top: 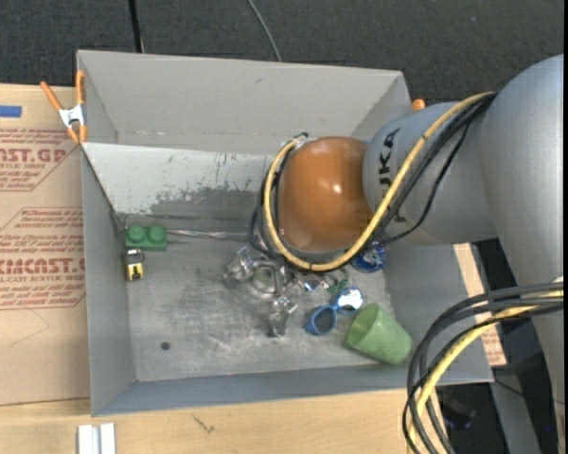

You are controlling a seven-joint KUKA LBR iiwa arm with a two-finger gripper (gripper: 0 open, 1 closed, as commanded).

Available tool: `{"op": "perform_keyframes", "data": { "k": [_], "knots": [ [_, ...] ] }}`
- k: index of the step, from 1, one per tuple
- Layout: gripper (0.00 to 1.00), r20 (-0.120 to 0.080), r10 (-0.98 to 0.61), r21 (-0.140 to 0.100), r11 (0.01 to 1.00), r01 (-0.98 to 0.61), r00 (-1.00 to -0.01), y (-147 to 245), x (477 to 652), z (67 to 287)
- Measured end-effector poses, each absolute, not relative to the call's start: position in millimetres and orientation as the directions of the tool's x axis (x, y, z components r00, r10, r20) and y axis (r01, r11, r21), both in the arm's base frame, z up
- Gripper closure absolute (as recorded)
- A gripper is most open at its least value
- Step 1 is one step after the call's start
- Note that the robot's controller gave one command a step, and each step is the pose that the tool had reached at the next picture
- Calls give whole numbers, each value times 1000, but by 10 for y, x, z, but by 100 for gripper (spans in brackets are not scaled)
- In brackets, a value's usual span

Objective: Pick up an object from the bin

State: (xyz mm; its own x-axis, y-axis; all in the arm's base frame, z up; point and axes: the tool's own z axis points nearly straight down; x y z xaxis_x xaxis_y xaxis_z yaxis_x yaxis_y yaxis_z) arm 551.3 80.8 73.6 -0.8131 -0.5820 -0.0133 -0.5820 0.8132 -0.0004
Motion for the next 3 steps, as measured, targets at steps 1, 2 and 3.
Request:
{"op": "perform_keyframes", "data": {
  "k": [1,2,3],
  "knots": [
    [0,-1,-603,-2,798,-603,-798,-2,5332,1069],
    [0,-11,-587,0,809,-587,-809,-605,5237,727],
    [100,-4,-590,-2,808,-590,-808,-617,5233,735]
  ]
}}
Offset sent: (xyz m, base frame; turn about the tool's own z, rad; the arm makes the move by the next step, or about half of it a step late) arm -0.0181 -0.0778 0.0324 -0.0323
